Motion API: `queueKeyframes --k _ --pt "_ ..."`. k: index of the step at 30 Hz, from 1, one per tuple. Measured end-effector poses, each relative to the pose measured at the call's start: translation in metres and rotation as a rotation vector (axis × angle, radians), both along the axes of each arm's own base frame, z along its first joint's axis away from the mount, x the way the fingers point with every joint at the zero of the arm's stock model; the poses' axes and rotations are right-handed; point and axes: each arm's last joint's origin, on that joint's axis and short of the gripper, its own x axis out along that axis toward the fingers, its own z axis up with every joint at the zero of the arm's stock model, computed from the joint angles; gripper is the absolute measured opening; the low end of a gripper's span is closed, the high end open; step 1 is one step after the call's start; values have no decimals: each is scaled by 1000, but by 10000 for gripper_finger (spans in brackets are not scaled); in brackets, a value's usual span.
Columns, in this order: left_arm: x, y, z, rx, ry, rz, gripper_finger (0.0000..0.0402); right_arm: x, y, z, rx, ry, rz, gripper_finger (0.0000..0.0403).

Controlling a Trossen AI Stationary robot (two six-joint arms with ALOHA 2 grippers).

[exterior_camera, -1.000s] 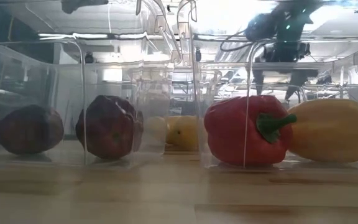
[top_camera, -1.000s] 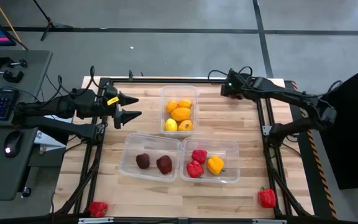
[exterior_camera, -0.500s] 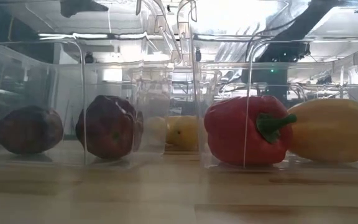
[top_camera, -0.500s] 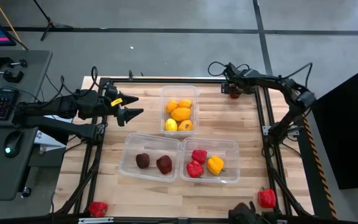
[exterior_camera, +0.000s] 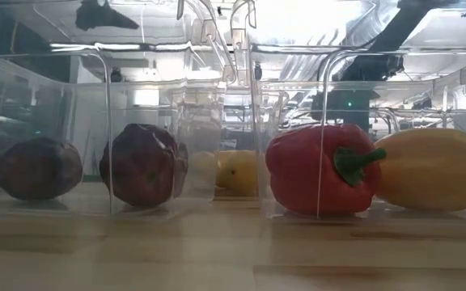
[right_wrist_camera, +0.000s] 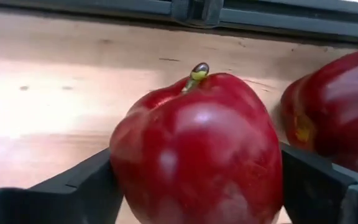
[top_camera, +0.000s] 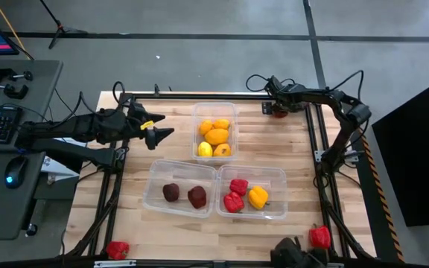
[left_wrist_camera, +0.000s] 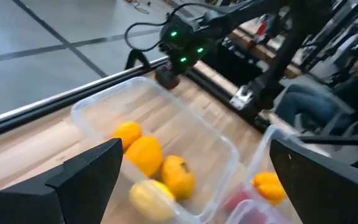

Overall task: Sort produce into baskets
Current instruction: Put the red apple into the bottom left transparent bin

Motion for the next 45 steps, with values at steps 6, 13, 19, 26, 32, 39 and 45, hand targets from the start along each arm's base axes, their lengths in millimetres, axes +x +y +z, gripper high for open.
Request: queueKeyframes --k 6,13,19,26,32,39,45 --pt "-2 1 -4 28 52 34 394 -3 7 21 8 25 69 273" --pt "-9 1 -16 22 194 41 394 7 44 101 -199 -258 187 273" --pt "-12 1 -21 35 262 36 394 41 112 166 -299 -780 430 273" --pt "-12 1 -20 122 300 -11 394 100 220 182 -305 -1101 694 282" --pt "-12 1 -20 151 309 -27 394 154 293 161 -238 -1330 755 285" --pt "-8 -2 -16 46 219 -92 394 214 329 152 -207 -1297 859 288" --pt "0 -16 4 5 -29 -235 394 230 325 165 -161 -1118 884 289"
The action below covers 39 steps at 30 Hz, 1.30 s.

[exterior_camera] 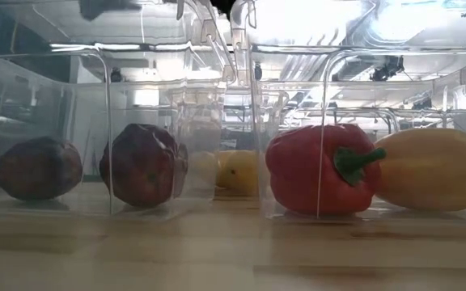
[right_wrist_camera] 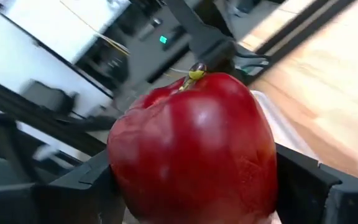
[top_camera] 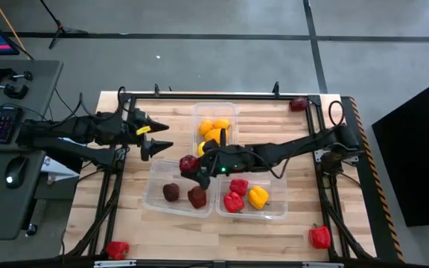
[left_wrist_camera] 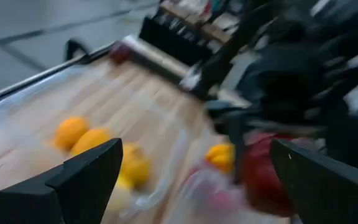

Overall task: Sort produce into baskets
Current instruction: Put the red apple into the bottom left transparent bin, then put the red bell pepper into the bottom right transparent bin

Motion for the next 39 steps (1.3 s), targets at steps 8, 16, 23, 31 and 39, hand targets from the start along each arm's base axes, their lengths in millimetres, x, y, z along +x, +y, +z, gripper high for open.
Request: queueKeyframes --k 8,16,23,31,39 --pt "4 -23 13 -57 -159 -8 394 -2 5 0 -161 48 99 289" --pt "9 -45 11 -59 -180 28 394 -3 3 -8 -140 75 98 289" --pt "15 -51 6 -30 -151 27 394 -3 4 -8 -120 78 59 352" --pt "4 -47 14 -3 -181 -25 394 2 -10 -1 -171 22 64 376" --pt "-5 -54 18 -175 -204 -202 394 -16 -27 41 -239 -20 139 374"
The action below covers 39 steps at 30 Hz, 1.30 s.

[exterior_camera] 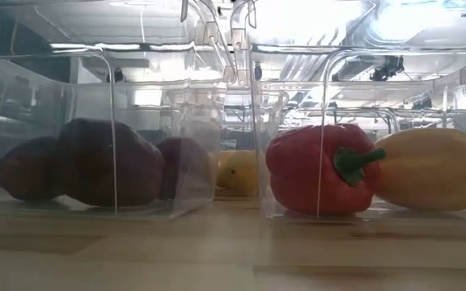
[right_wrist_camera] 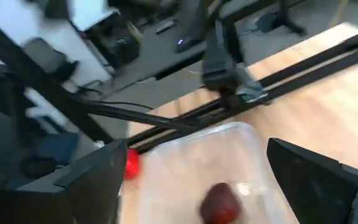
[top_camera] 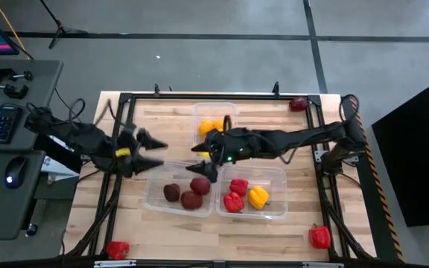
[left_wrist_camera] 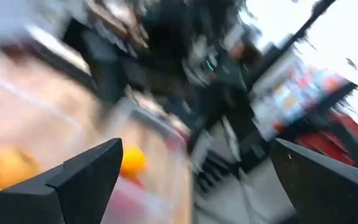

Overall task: Sort produce into baskets
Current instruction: Put the red bell pepper into the bottom right transparent bin

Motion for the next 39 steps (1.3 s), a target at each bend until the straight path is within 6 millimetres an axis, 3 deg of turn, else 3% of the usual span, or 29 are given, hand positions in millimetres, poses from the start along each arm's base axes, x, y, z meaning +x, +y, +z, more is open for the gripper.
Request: queueKeyframes --k 4,10,16,23,29,39 --pt "13 -27 -20 -126 176 -179 394 -19 -7 7 -51 93 -80 374" --pt "11 -83 -65 -228 779 -396 394 -37 -12 0 -85 269 -206 374" --pt "-7 -143 -89 3 1145 -432 394 -41 -13 -13 -84 390 -261 374" --pt "-24 -199 -131 345 1294 -537 394 -42 -14 -14 -101 395 -287 374" --pt "-29 -222 -151 365 1351 -739 394 -42 -13 -14 -100 397 -281 374" --pt "-22 -217 -163 338 1378 -816 394 -43 -5 -14 -102 396 -257 374"
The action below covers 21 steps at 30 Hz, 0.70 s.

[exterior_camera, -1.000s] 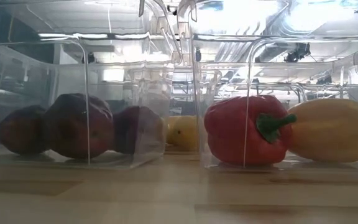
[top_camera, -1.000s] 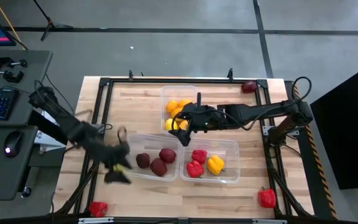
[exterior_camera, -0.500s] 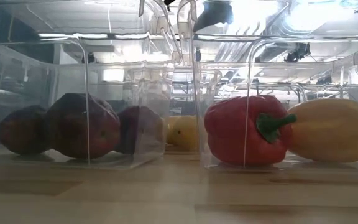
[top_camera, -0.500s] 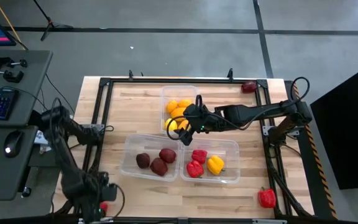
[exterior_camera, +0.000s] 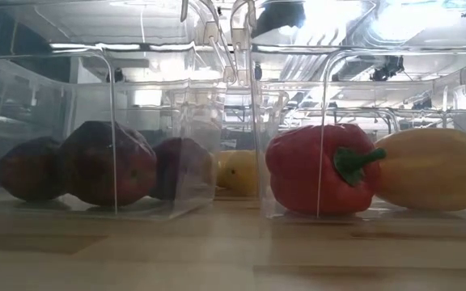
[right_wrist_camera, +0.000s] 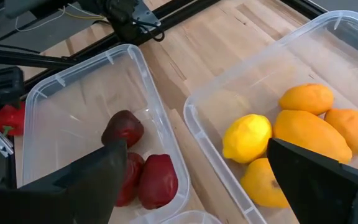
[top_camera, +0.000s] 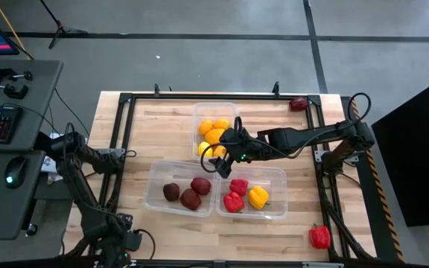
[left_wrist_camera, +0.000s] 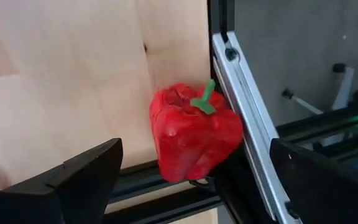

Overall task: Sort produce into baskets
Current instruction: Put the red bell pepper into the bottom right transparent bin

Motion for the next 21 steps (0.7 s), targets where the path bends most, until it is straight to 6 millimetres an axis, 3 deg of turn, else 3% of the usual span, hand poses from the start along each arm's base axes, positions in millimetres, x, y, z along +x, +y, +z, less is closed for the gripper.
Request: queueKeyframes --k 21 --pt "-5 22 -41 8 89 -34 394 -5 18 -2 1 22 32 374"
